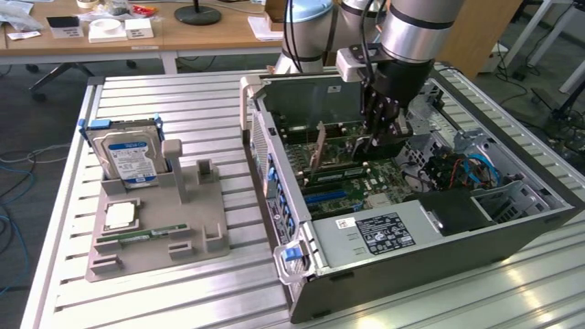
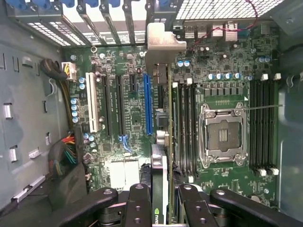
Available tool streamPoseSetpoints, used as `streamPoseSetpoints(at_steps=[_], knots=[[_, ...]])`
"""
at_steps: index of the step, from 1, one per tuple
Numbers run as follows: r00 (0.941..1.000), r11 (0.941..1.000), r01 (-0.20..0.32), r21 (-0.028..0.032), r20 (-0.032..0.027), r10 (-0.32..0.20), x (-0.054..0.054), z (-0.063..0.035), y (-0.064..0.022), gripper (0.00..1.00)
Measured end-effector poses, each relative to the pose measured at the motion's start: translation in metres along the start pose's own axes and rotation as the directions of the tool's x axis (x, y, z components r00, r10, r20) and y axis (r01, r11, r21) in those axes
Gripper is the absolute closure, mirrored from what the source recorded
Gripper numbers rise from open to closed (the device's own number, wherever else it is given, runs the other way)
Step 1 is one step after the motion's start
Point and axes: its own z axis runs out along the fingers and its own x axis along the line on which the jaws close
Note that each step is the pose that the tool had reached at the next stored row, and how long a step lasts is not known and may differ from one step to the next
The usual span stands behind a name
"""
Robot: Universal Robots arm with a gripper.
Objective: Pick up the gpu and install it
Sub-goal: 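Insert the gpu into the slot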
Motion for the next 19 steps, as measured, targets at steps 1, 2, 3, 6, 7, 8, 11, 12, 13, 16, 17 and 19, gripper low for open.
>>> streamPoseSetpoints(at_steps=[1,2,3,6,7,8,11,12,13,16,17,19], knots=[[1.0,1.0,0.0,0.0,0.0,0.0,0.001,0.0005,0.0004,0.73],[1.0,1.0,0.0,0.0,0.0,0.0,0.002,0.001,0.001,0.73],[1.0,1.0,0.0,0.0001,0.0001,0.0,0.002,0.0016,0.0019,0.73],[1.0,1.0,0.0,0.0,-0.0001,0.0,0.004,0.0033,0.0055,0.73],[1.0,1.0,0.0,0.0,-0.0004,0.0,0.004,0.0037,0.0066,0.73],[1.0,1.0,0.0,0.0,-0.0005,0.0,0.004,0.0037,0.0068,0.73],[1.0,1.0,0.0,0.0,-0.0009,0.0,0.004,0.0039,0.0068,0.73],[1.0,1.0,0.0,0.0001,-0.0007,0.0,0.004,0.0045,0.007,0.73],[1.0,1.0,0.0,0.0002,-0.0009,0.0,0.004,0.0052,0.0074,0.73],[1.0,1.0,0.0,0.0002,-0.0013,0.0,0.005,0.0075,0.0092,0.73],[1.0,1.0,-0.001,0.0002,-0.0014,0.001,0.005,0.0082,0.0103,0.73],[1.0,1.0,-0.001,0.0002,-0.0018,0.001,0.006,0.0097,0.0132,0.73]])
